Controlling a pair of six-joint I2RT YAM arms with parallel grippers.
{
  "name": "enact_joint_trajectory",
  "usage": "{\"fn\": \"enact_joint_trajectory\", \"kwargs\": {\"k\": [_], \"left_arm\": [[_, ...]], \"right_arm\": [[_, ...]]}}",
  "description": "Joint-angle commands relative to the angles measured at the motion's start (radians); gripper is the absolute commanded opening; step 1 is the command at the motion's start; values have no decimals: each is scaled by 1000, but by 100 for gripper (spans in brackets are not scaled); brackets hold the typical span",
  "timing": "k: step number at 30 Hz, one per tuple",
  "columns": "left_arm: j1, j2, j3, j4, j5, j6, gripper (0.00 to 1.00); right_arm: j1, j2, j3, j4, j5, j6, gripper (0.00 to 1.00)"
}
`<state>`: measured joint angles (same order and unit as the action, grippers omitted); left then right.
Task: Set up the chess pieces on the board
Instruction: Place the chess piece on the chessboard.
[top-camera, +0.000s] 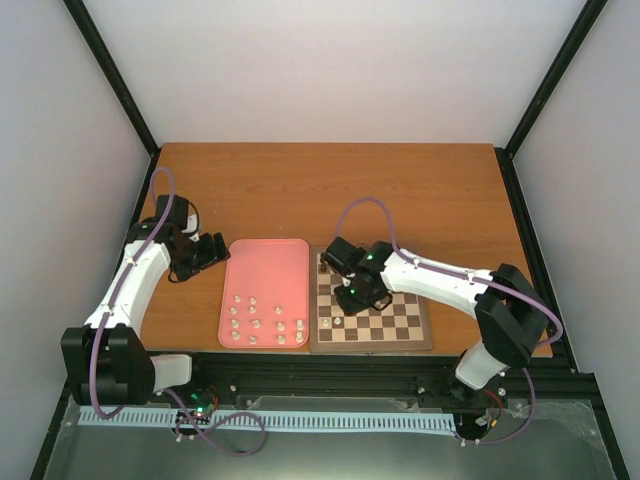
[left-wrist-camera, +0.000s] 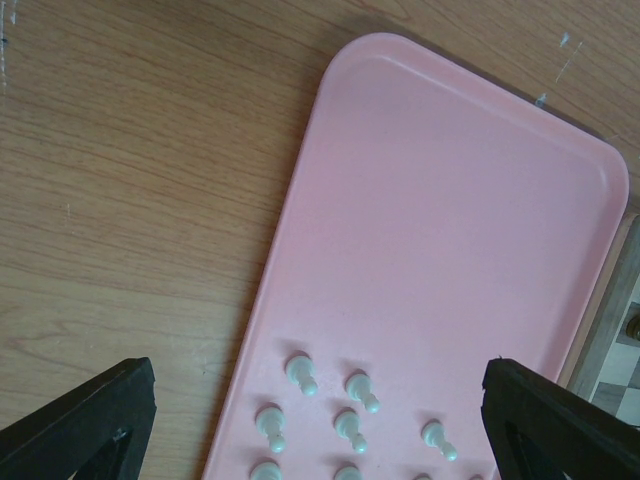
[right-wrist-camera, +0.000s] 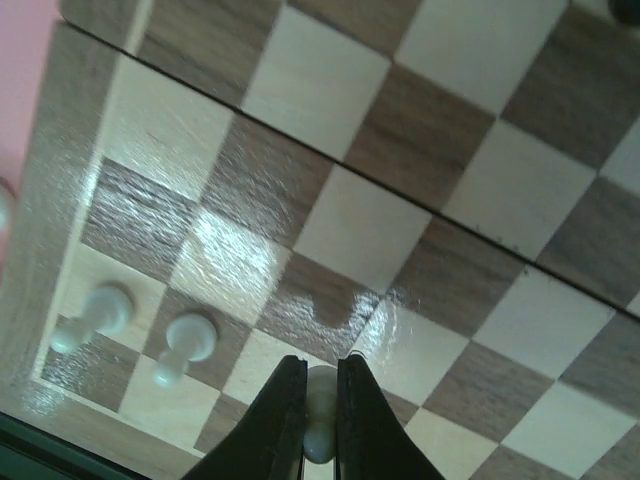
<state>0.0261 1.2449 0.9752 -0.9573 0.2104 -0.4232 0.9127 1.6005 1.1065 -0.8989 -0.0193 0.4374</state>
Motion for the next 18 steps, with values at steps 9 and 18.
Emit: {"fn": "enact_joint_trajectory", "kwargs": {"k": [9,18], "left_arm": [[3,15,20,16,12,-12,100],[3,12,22,11,8,-11,100]], "right_arm": [[28,-82,-82,65,-43,91,3],[69,-51,-92,75,-60,106,3]]}}
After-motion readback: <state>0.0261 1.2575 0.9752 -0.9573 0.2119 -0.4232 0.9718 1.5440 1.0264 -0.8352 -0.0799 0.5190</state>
